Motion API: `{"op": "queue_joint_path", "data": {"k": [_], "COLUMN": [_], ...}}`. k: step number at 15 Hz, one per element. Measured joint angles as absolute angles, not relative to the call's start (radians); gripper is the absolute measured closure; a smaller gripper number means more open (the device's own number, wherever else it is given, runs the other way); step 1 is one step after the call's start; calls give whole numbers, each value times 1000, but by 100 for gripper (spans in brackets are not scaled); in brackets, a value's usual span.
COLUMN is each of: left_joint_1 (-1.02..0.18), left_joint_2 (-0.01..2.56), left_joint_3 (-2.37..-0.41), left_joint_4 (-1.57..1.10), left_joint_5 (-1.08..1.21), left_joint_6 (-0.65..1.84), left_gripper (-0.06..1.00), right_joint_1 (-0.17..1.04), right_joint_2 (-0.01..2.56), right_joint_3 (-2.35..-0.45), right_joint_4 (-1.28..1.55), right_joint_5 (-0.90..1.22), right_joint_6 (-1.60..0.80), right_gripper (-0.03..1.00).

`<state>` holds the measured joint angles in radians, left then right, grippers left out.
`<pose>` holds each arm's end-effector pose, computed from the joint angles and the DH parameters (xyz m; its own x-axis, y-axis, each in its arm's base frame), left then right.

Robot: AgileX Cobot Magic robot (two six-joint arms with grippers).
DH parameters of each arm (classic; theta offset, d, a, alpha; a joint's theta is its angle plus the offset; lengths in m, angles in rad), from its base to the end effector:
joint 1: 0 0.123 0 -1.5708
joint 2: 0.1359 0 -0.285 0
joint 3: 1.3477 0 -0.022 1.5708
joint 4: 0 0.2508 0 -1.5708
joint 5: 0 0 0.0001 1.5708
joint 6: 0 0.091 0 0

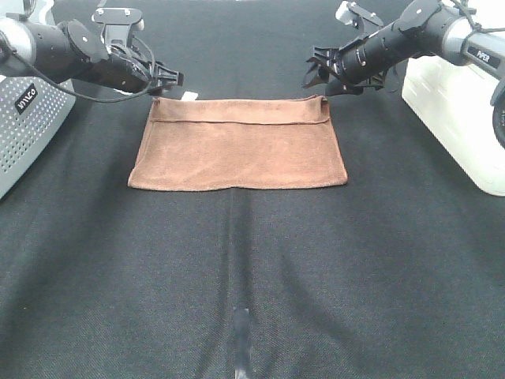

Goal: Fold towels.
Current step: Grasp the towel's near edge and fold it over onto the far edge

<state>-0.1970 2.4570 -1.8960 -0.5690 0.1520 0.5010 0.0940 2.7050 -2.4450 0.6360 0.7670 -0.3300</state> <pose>0.5389 -0.1152 0.1254 -0.5707 0.0502 -0.8196 0.2257 0.9693 -0.0978 0.5727 0.0917 0.1246 -0.7842 0.0706 -0.6165 -0.2409 0.8809 0.4073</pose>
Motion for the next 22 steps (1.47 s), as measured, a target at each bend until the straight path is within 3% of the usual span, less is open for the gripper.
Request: {"op": "queue_joint_path", "data": {"k": [1,3,10,14,18,22], "left_joint_1": [-197,-197,-170,-165,-165,-130], "left_joint_2": [2457,2449,2341,2318,2222,2125], "left_joint_3": [-1896,-1896,-1898,-1889,-1707,-1502], "left_joint_4": [-569,-565,-470,-466,-466,-463], "left_joint_5": [155,192,596,835,824,766], "left_joint_6": [499,498,460,264,184,92], "left_gripper": [24,17,15,15,16,19], "right_joint_1": [95,95,95,96,96,96], "right_joint_2": [2700,2668,2574,2553,2428,2322], "right_joint_3": [-2445,-2445,-2445,-2445,-2296,-1957], "right_joint_4": [625,580,475,442,399,392], "right_joint_5": [788,865,1190,1209,1207,1195], "right_joint_6": [-327,-316,-185,-86,-71,-82], "right_gripper": [35,33,33,33,33,33]}}
